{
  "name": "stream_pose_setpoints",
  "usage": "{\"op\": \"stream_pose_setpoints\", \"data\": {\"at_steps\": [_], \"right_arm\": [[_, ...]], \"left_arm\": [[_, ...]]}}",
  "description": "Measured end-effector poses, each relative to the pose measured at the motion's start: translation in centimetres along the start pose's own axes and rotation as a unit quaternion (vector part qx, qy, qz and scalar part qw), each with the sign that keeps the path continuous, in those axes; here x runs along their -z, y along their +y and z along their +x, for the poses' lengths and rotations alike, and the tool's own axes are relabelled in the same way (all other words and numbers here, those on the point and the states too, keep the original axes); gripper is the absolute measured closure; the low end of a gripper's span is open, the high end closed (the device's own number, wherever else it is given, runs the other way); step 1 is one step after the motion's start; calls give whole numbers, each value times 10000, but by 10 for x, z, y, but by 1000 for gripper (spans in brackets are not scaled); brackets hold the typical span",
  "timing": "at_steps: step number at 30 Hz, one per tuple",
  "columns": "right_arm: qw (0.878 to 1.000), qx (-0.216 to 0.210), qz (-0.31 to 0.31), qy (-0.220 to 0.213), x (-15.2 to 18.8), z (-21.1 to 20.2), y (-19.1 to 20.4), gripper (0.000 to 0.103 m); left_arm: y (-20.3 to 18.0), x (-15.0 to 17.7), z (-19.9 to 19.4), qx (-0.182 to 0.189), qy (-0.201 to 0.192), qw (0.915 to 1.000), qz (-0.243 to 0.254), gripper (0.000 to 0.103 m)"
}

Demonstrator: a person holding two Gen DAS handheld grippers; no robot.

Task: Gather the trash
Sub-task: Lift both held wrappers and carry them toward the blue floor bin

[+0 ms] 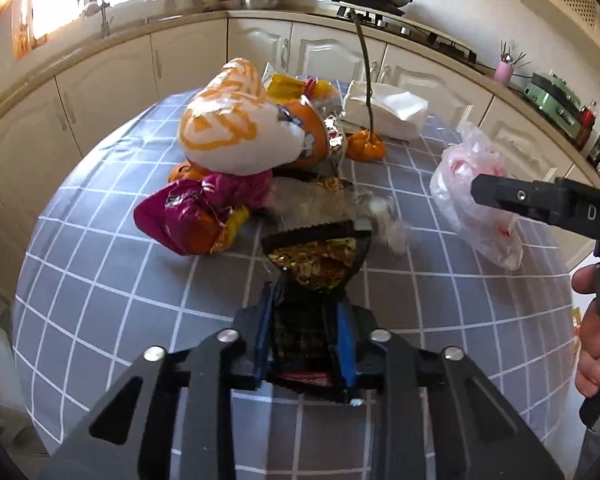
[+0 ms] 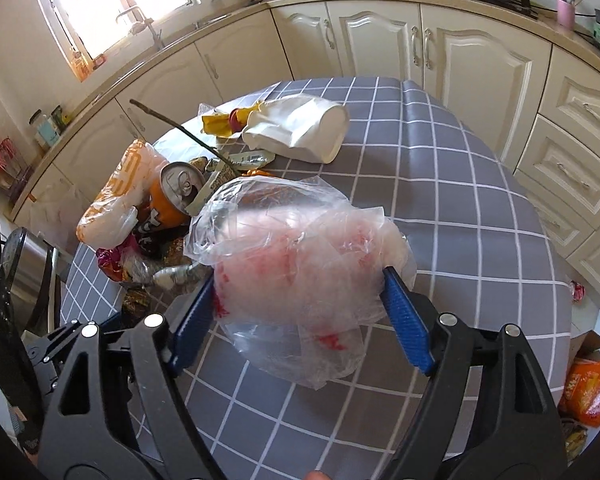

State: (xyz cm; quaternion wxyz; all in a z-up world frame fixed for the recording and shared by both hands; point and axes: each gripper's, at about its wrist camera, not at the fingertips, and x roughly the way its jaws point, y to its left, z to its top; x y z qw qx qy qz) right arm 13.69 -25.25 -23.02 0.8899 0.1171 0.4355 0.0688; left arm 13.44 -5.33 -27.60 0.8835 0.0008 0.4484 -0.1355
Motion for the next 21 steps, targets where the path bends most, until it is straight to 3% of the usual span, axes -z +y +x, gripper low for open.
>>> {"op": "stream_pose_setpoints", "data": {"at_steps": [9,15,21], "right_arm": [[9986,-107,238,-459,0,-35,-27,25],[9940,-302,637,-839,0,-64,-66,25],[9874,-374,1104,-1072,6,-84,-116,25]], "left_arm": [[4,15,-30,236,-157,9995,-113,83],[-27,-3,-63,353,-518,9980,-7,83],[-73,-23,-69,553,-712,9956,246,83]]}}
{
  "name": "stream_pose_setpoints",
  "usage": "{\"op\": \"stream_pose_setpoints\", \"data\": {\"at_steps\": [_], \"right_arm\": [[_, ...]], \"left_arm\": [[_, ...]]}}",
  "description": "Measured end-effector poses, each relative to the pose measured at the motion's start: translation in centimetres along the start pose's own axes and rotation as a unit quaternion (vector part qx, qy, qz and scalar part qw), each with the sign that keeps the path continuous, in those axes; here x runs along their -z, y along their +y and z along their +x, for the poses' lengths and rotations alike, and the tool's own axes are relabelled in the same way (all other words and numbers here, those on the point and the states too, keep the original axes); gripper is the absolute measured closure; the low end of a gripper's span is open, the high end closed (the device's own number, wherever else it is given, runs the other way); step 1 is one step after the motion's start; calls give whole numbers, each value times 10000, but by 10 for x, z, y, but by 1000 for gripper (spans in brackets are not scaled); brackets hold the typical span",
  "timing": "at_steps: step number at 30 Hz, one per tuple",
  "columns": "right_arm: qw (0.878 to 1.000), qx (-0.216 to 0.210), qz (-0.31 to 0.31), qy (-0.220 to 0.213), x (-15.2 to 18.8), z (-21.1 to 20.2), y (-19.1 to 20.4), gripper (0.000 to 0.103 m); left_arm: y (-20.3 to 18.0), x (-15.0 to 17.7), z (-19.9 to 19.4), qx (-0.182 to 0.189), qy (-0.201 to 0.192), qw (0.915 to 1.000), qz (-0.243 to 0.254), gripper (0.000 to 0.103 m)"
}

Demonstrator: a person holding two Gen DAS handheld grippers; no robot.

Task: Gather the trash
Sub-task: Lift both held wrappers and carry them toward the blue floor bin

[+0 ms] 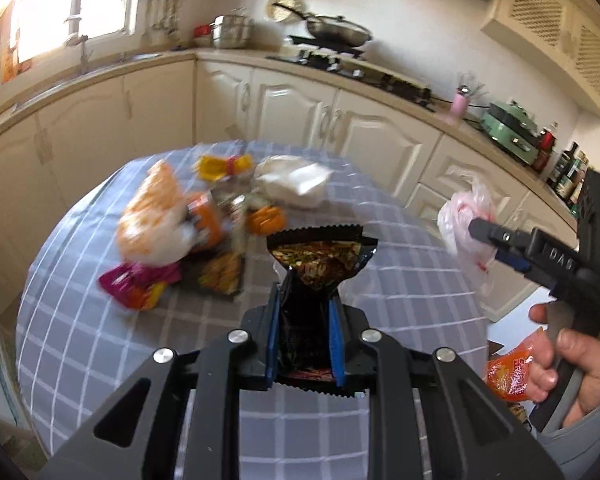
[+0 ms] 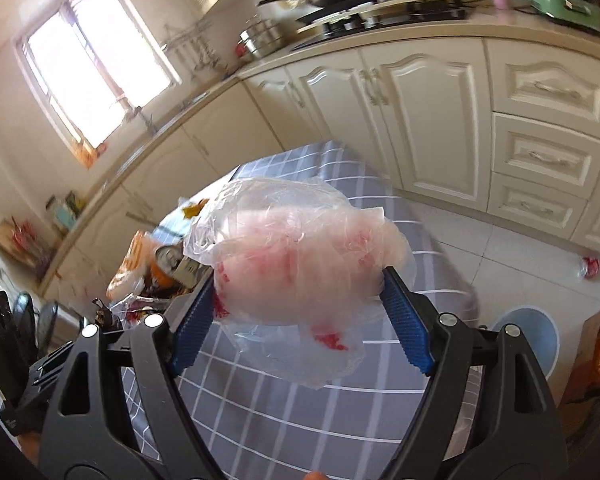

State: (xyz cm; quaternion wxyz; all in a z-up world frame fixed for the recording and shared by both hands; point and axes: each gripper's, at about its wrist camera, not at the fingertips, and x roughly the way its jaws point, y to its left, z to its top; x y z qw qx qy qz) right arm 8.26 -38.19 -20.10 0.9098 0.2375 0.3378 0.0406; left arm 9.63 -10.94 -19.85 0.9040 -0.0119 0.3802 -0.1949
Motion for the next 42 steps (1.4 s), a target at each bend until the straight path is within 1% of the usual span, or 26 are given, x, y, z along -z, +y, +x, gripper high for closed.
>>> {"op": "stream_pose_setpoints", "data": {"at_steps": [3,5,6,11,15,19,20,21,22,23,25,26,27,28,29,30,31,32,34,35,36,37,38,39,41,42], "right_arm": [[9995,91,280,-127,-2,-13,-30,25],[9986,155,462,-182,-2,-21,-49,25],[9984,183,507,-193,-1,-22,-55,25],[9973,193,698,-100,7,-21,-77,25],[9977,72,669,29,11,-11,-73,25],[9986,-70,509,154,14,-2,-57,25],[9987,-104,463,188,15,1,-51,25],[9988,-129,426,220,16,4,-46,25],[9988,-142,402,238,17,5,-41,25],[9988,-158,373,260,17,7,-37,25],[9990,-169,308,281,18,8,-31,25],[9991,-162,276,290,18,8,-28,25],[9991,-156,250,298,19,8,-26,25],[9991,-152,240,302,18,8,-26,25],[9992,-138,229,306,18,8,-25,25],[9992,-127,224,308,19,8,-23,25],[9992,-118,218,313,20,8,-22,25],[9992,-113,211,316,20,8,-22,25],[9992,-105,208,317,19,8,-22,25],[9992,-104,202,317,19,8,-22,25],[9993,-96,189,313,19,7,-21,25],[9993,-86,185,309,18,7,-23,25],[9994,-71,185,300,18,6,-24,25],[9994,-44,198,288,17,6,-26,25],[9993,-20,246,269,17,4,-31,25],[9993,-8,268,253,17,2,-34,25]], "left_arm": [[-28,-12,5,77,-107,9996,238,83],[-42,-19,10,-20,-149,9993,338,83],[-47,-22,14,6,-130,9994,334,83],[-45,-20,26,-33,72,9997,212,82],[-30,-9,38,-201,426,9988,168,72],[-12,9,44,-292,603,9977,102,72],[-7,12,45,-275,645,9975,48,73],[-2,14,46,-265,656,9975,8,82],[2,16,47,-256,683,9973,-10,87],[6,17,49,-222,718,9972,-43,90],[7,19,51,-232,735,9970,12,89],[7,19,52,-191,763,9969,17,79],[6,19,53,-171,772,9969,13,52],[4,18,53,-132,705,9974,29,36],[1,17,53,-169,607,9980,69,12],[-3,16,55,-252,534,9982,123,9],[-6,15,65,-343,606,9974,179,9],[-8,15,74,-311,690,9970,161,9],[-7,19,94,-350,899,9953,78,10],[-6,23,103,-317,1025,9942,35,25],[-8,26,105,-409,953,9946,94,44],[-15,27,104,-521,881,9943,309,58],[-18,27,102,-473,863,9946,344,64],[-18,26,100,-246,891,9954,264,75],[-22,23,96,-214,874,9952,376,84],[-24,22,95,-145,887,9952,393,87]]}}
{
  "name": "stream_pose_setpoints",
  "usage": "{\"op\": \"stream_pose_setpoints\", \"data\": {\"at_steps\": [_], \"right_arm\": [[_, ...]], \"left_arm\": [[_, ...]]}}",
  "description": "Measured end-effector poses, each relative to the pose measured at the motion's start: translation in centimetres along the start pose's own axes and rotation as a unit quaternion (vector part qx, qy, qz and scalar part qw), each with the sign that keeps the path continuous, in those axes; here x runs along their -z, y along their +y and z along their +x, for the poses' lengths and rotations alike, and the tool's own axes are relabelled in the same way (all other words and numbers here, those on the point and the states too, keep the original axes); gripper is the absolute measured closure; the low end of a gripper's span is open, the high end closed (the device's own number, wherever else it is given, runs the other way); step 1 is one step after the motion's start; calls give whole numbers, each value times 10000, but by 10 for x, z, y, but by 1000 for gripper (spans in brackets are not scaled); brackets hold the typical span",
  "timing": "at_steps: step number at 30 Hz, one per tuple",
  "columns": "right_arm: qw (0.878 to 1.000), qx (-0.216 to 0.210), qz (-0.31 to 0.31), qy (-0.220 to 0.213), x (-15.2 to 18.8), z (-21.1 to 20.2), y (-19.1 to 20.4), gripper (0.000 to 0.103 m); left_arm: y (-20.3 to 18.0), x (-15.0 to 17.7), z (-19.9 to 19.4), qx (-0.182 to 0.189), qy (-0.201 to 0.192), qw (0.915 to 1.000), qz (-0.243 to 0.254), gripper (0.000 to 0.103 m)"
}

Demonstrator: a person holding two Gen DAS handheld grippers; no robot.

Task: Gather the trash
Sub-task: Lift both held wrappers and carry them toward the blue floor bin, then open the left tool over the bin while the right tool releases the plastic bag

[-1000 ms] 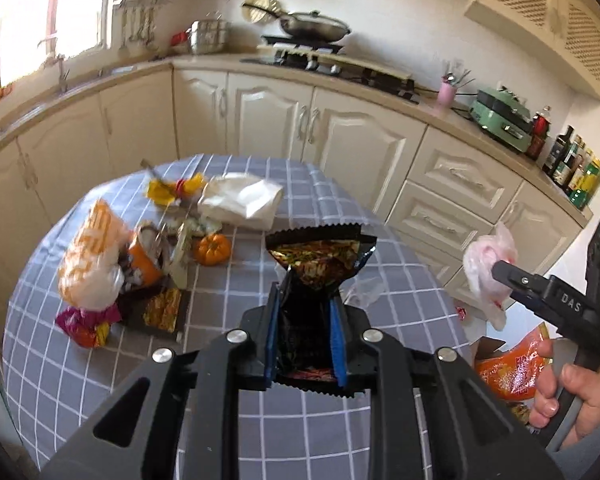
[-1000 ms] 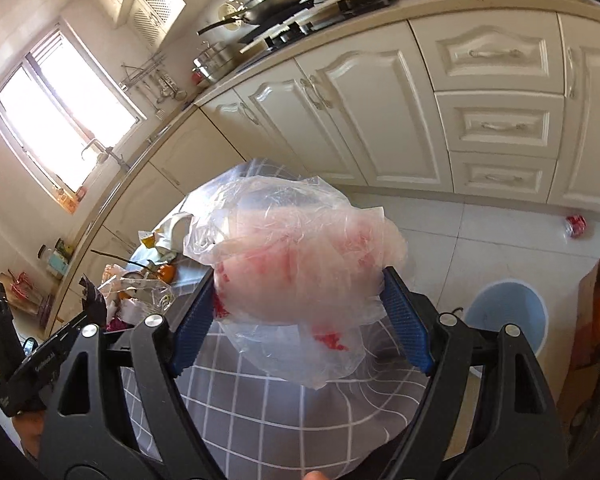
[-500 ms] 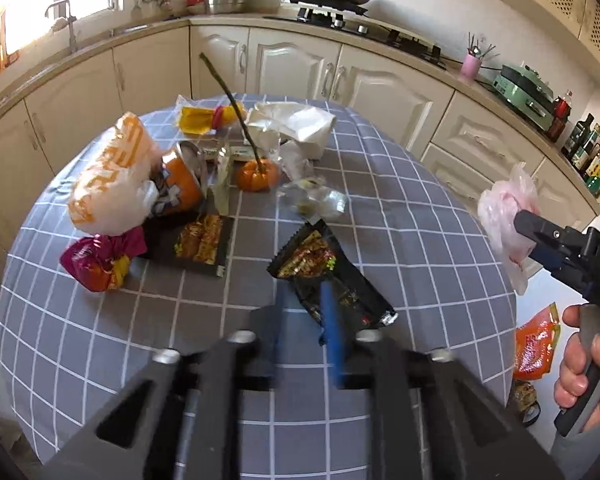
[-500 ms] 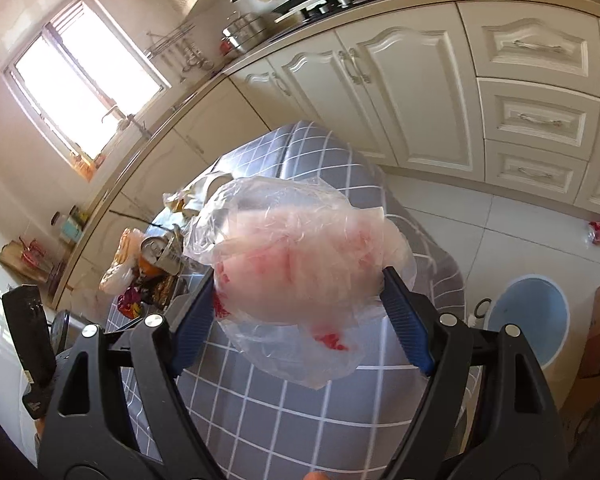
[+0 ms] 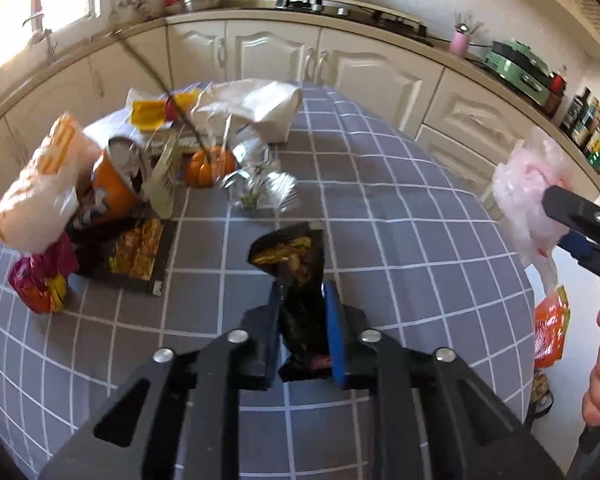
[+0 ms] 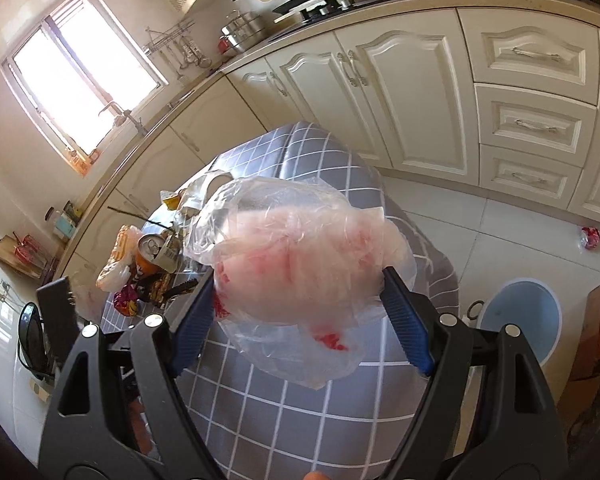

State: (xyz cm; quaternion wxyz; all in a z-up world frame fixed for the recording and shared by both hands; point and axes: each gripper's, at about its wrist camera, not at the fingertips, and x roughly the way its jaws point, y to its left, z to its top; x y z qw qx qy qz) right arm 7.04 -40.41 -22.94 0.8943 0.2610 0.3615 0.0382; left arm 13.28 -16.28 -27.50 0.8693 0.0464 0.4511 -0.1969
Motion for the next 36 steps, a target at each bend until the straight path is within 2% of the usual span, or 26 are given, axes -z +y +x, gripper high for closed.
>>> {"op": "stream_pose_setpoints", "data": {"at_steps": [7,11,15,18,21,25,29,32,36], "right_arm": [[9992,182,279,-207,-5,-19,-34,25],[9964,458,563,-448,-9,-41,-69,25],[9864,1004,1153,-597,-6,-66,-133,25],[9773,1314,1568,-545,0,-73,-178,25],[9644,1575,2094,-369,13,-68,-233,25],[9485,1722,2654,-163,35,-55,-284,25],[9332,1745,3142,76,56,-34,-325,25],[9208,1677,3514,222,71,-16,-350,25],[9022,1551,4012,312,89,4,-378,25]], "left_arm": [[-23,-4,-7,377,-29,9992,155,88],[-53,-20,-15,800,-143,9959,391,88],[-118,-41,-13,1309,-217,9865,964,88],[-168,-53,2,1569,-159,9781,1361,87],[-226,-58,36,1870,202,9669,1723,87],[-284,-52,84,2087,809,9528,2052,87],[-328,-39,143,2059,1474,9418,2212,87],[-350,-26,185,1991,2016,9327,2232,86],[-370,-14,225,1932,2533,9218,2210,85]]}}
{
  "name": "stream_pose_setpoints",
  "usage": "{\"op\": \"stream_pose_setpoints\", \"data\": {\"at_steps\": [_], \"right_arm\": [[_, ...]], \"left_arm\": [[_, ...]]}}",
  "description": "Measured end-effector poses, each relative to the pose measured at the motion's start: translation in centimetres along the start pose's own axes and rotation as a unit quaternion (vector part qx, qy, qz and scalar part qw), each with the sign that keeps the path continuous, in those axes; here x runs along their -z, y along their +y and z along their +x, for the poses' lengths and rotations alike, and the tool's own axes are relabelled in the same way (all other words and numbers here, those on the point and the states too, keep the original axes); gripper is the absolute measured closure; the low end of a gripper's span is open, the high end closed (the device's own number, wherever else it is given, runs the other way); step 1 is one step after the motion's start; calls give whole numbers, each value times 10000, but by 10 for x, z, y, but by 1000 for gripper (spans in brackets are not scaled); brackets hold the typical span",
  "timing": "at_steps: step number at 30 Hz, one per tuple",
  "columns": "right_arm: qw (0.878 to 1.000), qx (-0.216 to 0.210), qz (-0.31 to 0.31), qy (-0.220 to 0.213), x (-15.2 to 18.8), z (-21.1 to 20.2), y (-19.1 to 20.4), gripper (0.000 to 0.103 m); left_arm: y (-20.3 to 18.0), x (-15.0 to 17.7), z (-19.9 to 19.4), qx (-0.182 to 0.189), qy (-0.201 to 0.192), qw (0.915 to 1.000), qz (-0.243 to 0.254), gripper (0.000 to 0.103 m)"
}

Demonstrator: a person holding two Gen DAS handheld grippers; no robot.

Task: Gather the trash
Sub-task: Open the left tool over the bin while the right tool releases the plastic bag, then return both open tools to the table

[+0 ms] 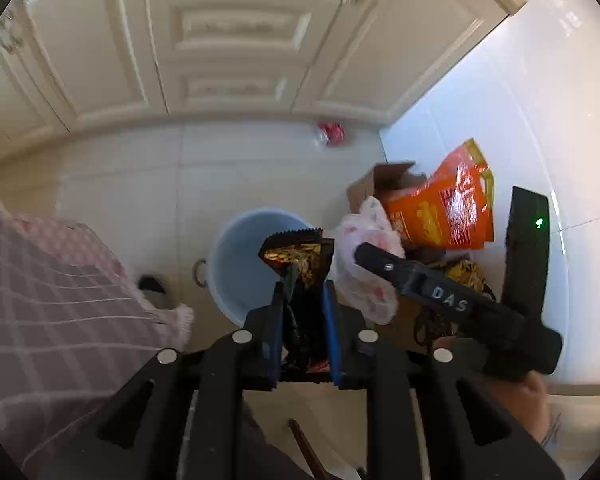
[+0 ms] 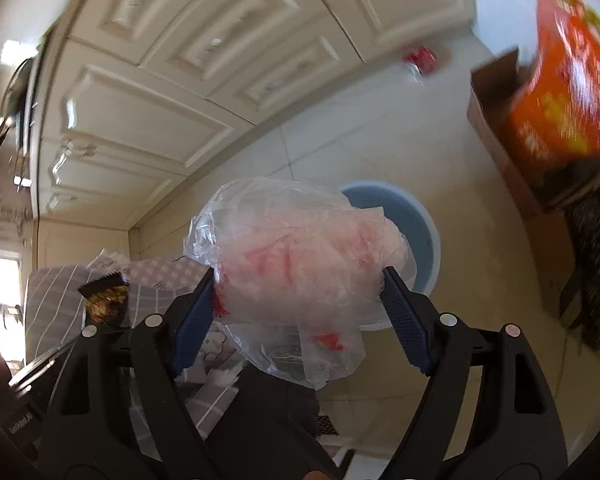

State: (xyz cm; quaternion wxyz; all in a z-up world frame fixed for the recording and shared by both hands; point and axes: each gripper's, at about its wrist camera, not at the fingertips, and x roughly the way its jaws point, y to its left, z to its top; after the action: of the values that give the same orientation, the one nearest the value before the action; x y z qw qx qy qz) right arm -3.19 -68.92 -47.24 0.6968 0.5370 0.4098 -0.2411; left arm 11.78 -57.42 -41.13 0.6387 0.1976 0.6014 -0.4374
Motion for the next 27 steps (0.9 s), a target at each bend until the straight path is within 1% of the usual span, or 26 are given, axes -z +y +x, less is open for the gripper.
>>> {"op": "stream_pose_setpoints", "data": {"at_steps": [2,3,4,5,6,7,8,9,12,16,19,23,24,27], "right_arm": [[9998,-62,175,67,-2,9,-5,24],[9994,-85,316,103,-4,15,-10,23],[9990,-91,426,120,-5,19,-12,22],[9985,-110,522,136,-7,22,-15,19],[9978,-135,633,157,-7,25,-18,15],[9974,-146,691,166,-10,28,-20,8],[9970,-131,740,162,-10,30,-22,6],[9969,-93,766,149,-11,31,-25,6],[9964,-93,820,170,-11,32,-28,6],[9970,-16,772,90,-7,25,-26,6],[9973,-28,740,2,-4,12,-23,6],[9978,-34,651,-136,-1,-5,-16,6],[9980,-40,600,-192,1,-13,-11,6],[9984,-69,412,-383,7,-36,5,6]], "left_arm": [[-2,-10,22,-91,213,9997,27,84],[-1,-14,31,-91,332,9994,24,81],[2,-17,38,-104,402,9991,9,81],[5,-18,44,-153,481,9987,1,75],[6,-20,49,-226,539,9983,-18,56],[8,-20,49,-245,526,9983,-50,45],[11,-19,46,-285,453,9985,-109,28],[12,-19,44,-310,375,9987,-144,24],[17,-21,45,-331,348,9987,-194,21],[20,-19,35,-375,250,9987,-231,21],[12,-19,19,-447,25,9990,-92,19],[0,-15,-9,-451,-305,9985,21,16],[-2,-14,-17,-468,-382,9982,45,14],[-7,-7,-42,-514,-644,9965,118,13]]}}
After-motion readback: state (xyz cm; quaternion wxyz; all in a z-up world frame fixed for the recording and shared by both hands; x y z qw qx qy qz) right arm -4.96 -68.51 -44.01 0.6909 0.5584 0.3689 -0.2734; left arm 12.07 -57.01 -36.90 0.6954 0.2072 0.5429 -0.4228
